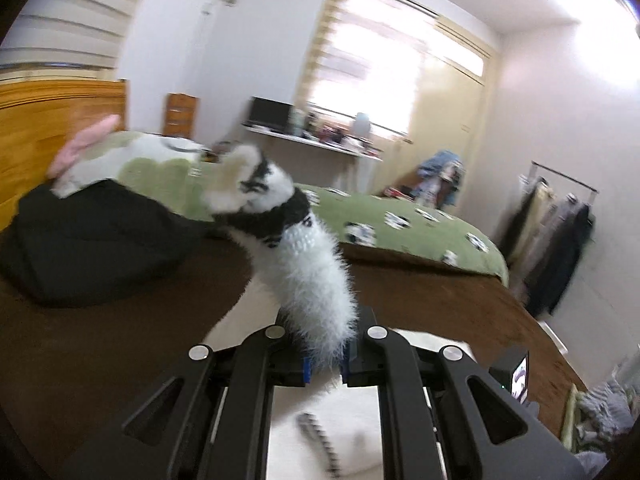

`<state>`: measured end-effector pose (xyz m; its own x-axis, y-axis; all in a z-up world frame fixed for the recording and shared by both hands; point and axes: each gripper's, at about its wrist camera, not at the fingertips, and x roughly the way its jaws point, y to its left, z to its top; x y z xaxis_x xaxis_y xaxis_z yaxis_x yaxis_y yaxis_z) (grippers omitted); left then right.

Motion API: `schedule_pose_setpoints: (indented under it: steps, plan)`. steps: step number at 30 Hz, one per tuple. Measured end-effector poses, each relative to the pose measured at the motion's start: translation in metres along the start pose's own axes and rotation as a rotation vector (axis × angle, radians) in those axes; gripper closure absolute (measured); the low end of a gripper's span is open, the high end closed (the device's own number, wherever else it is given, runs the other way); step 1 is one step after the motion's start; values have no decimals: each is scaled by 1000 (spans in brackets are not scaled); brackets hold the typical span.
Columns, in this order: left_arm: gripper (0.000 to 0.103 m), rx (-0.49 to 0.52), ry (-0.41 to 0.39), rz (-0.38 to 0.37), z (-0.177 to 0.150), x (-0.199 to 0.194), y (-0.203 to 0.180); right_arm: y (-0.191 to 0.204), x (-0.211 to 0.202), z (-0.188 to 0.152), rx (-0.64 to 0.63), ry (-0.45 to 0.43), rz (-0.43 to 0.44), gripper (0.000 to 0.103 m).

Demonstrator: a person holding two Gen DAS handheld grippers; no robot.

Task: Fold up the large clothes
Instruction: 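Lift the sleeve with the left tool and fold it across the body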

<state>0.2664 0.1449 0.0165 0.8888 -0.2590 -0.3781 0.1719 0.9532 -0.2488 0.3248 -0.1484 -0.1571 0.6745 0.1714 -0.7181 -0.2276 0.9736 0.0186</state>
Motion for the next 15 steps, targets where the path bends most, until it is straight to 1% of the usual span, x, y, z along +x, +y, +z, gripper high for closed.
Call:
schedule_pose_setpoints:
  steps: [2, 4, 5, 8, 10, 13, 15]
  plan:
    - [91, 38, 22, -23, -8, 11, -26, -22, -11, -5, 43, -12, -21, 6]
    - [91, 69, 49, -63, -18, 25, -53, -42, -20, -10, 85, -24, -40, 6]
    - [91, 81, 57, -73, -22, 27, -64, -56, -27, -16, 123, -29, -43, 6]
    - [91, 142, 88, -78, -44, 49, -101, -83, -41, -28, 184, -35, -51, 6]
    - [91, 152, 119, -95, -58, 66, -118, -103, -51, -40, 219, -34, -66, 6]
    - [91, 132, 202, -134, -95, 98, -136, -121, -57, -54, 223, -17, -87, 6]
    - [91, 144, 257, -135, -127, 119, -153, -132, -59, -64, 205, 4, -115, 6]
